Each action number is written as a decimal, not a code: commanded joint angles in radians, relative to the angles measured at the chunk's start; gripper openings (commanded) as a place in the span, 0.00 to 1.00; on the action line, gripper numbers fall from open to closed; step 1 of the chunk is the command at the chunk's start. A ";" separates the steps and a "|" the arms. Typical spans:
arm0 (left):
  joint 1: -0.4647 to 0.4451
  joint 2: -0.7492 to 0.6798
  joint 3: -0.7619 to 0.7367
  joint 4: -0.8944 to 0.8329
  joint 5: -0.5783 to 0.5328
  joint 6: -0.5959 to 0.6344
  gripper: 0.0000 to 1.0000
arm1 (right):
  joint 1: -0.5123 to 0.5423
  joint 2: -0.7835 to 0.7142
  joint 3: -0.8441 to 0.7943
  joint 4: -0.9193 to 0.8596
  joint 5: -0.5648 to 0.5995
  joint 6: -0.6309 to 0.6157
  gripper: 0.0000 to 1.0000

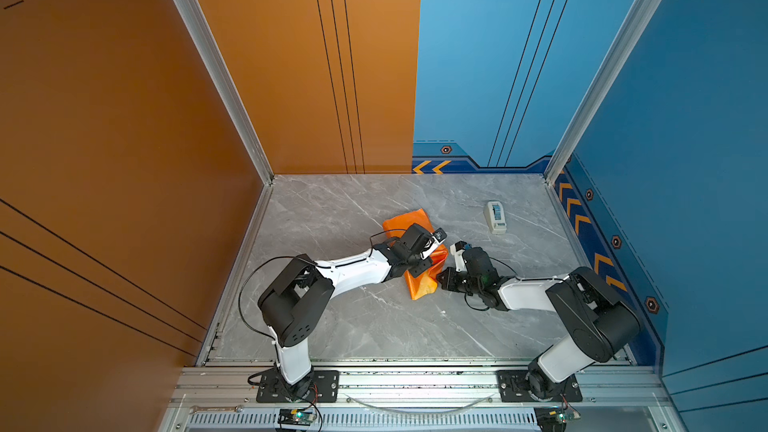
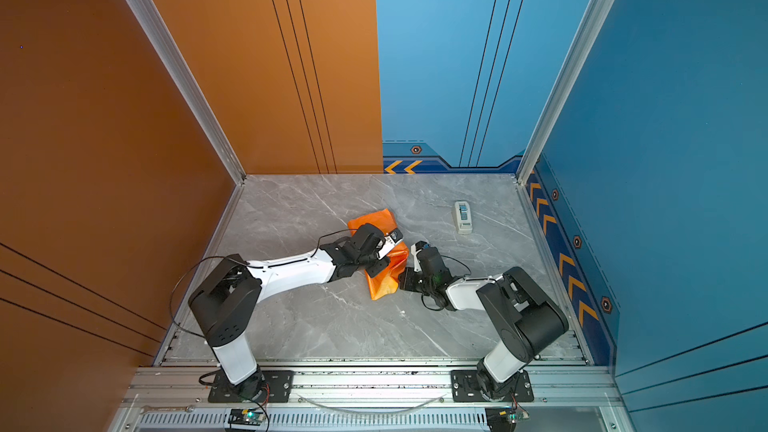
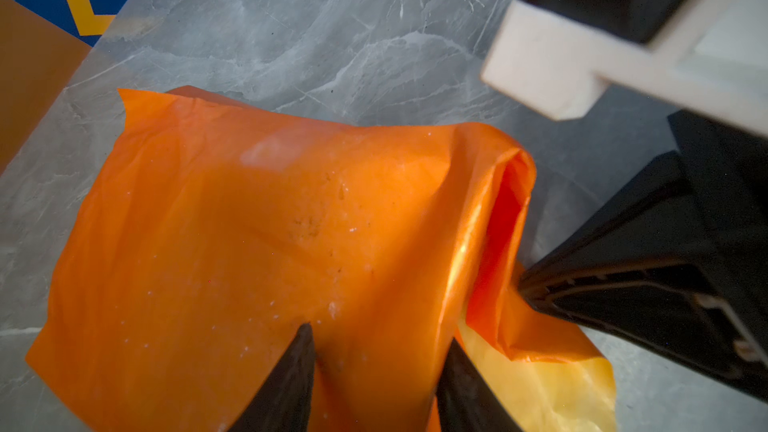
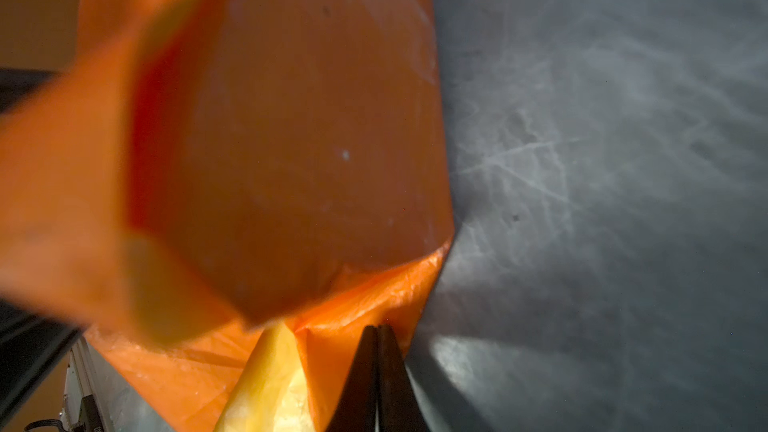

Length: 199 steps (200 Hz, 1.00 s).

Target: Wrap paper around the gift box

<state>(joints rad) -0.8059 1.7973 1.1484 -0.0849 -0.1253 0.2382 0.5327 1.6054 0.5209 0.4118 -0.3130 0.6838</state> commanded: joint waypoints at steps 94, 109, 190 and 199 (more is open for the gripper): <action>0.004 0.005 -0.033 -0.056 0.042 -0.022 0.46 | 0.033 0.003 -0.002 0.017 -0.008 -0.004 0.08; 0.005 0.006 -0.032 -0.056 0.042 -0.022 0.46 | 0.035 0.018 0.000 0.022 -0.016 -0.003 0.08; 0.004 0.005 -0.033 -0.053 0.045 -0.028 0.46 | 0.004 -0.123 -0.025 -0.042 0.011 -0.002 0.24; 0.006 0.006 -0.032 -0.050 0.049 -0.031 0.46 | -0.026 -0.153 -0.037 -0.047 0.002 0.010 0.23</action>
<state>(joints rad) -0.8059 1.7973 1.1481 -0.0841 -0.1238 0.2348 0.5549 1.5455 0.5129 0.4065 -0.3130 0.6838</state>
